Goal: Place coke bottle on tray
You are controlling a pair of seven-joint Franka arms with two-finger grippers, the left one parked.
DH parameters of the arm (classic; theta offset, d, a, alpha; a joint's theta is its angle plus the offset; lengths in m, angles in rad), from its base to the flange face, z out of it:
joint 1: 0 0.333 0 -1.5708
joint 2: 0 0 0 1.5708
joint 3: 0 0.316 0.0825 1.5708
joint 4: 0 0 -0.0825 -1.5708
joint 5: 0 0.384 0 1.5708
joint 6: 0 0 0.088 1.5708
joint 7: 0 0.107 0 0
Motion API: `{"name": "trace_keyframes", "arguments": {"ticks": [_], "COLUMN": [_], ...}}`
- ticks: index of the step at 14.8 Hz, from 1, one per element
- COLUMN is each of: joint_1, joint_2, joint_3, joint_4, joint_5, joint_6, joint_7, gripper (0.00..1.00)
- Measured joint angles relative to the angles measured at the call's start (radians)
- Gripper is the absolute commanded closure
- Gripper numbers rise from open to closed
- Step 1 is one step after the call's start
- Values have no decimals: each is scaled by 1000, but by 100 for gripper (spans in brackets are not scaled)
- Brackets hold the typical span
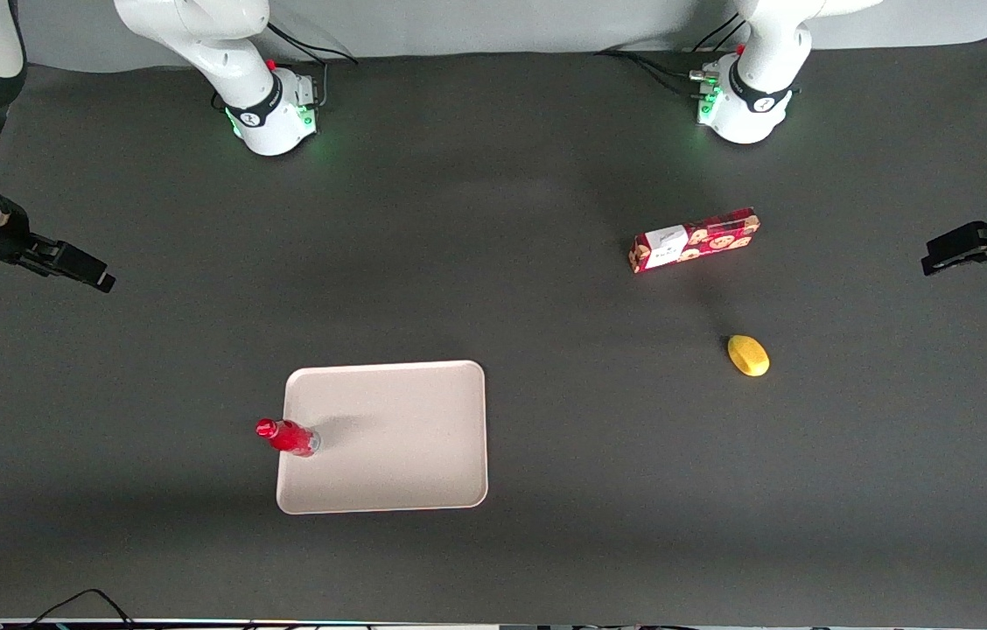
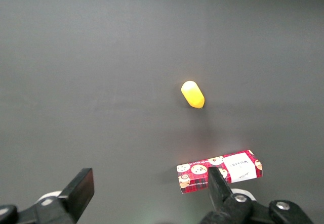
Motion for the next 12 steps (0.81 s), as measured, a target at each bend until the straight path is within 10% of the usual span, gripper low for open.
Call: {"name": "trace_keyframes", "arguments": {"ticks": [12], "joint_1": [-22], "joint_2": [8], "joint_3": [-24], "joint_4": [26], "joint_5": [1], "joint_6": [10], "joint_7": [0], "gripper": [0]}}
